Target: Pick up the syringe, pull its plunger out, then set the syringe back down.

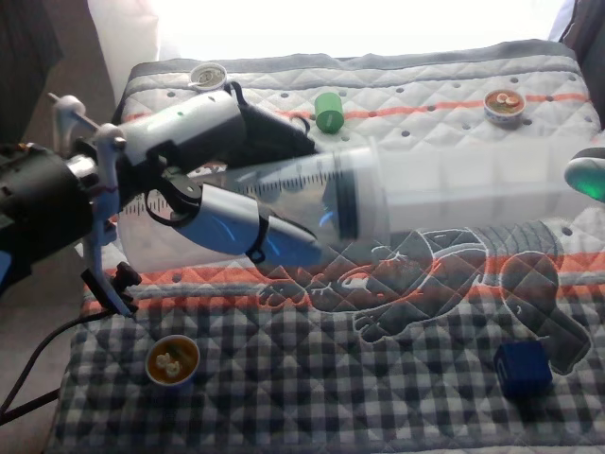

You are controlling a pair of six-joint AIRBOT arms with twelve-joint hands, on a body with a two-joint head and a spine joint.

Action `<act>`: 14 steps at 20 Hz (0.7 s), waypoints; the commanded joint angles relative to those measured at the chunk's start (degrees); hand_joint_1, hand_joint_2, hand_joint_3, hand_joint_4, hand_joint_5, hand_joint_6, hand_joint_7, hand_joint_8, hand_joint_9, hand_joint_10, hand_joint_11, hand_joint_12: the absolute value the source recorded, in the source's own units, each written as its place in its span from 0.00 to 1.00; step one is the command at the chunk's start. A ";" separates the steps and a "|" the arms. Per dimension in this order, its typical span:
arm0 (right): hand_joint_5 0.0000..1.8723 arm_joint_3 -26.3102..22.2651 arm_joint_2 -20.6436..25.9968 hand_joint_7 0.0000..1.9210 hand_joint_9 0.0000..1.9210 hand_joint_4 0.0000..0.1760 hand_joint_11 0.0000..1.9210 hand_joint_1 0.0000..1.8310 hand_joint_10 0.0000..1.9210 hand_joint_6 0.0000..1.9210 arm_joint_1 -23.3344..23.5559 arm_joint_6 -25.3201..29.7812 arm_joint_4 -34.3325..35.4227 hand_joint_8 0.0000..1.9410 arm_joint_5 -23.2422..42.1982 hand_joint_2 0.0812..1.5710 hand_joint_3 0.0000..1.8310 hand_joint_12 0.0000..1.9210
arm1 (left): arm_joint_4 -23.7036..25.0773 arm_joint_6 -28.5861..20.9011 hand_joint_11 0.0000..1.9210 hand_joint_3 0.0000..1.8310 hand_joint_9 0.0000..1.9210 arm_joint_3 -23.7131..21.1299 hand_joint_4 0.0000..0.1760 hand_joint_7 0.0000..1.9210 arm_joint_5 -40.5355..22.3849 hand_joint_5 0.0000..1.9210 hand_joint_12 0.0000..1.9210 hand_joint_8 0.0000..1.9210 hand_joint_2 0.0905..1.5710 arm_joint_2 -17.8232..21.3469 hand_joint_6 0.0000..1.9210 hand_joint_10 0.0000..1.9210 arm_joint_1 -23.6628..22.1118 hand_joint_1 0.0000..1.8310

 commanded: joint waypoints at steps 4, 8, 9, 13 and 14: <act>0.11 0.28 0.29 0.10 0.11 0.00 0.00 0.33 0.01 0.01 0.32 0.22 -0.35 0.01 7.28 0.56 0.00 0.51 | 1.00 -1.11 0.32 0.00 0.42 1.60 0.00 0.48 4.22 0.58 0.98 0.63 0.68 -1.39 0.35 0.68 -1.40 0.68; 0.13 0.32 0.29 0.13 0.13 0.00 0.00 0.43 0.01 0.01 0.31 0.22 -0.35 0.00 7.28 0.57 0.00 0.56 | 1.12 -1.09 0.13 0.00 0.32 2.47 0.00 0.45 2.36 0.55 0.99 0.62 0.70 -2.30 0.45 0.63 -1.43 0.67; 0.14 0.32 0.29 0.14 0.14 0.01 0.00 0.45 0.01 0.01 0.31 0.22 -0.35 0.01 7.28 0.57 0.00 0.57 | 1.25 -1.07 0.12 0.00 0.28 2.57 0.00 0.43 2.02 0.54 1.00 0.64 0.71 -2.45 0.47 0.69 -1.42 0.66; 0.15 0.32 0.29 0.14 0.14 0.04 0.00 0.47 0.01 0.01 0.31 0.22 -0.35 0.01 7.28 0.57 0.00 0.59 | -2.09 3.46 0.00 0.00 0.10 2.76 0.00 0.26 1.26 0.32 0.71 0.04 0.69 -3.02 0.35 0.27 -1.38 0.54; 0.16 0.32 0.29 0.14 0.14 0.02 0.00 0.46 0.01 0.01 0.31 0.22 -0.35 0.00 7.28 0.58 0.00 0.60 | -2.44 3.56 0.00 0.00 0.07 2.77 0.00 0.21 1.28 0.30 0.60 0.01 0.68 -3.05 0.20 0.18 -1.27 0.52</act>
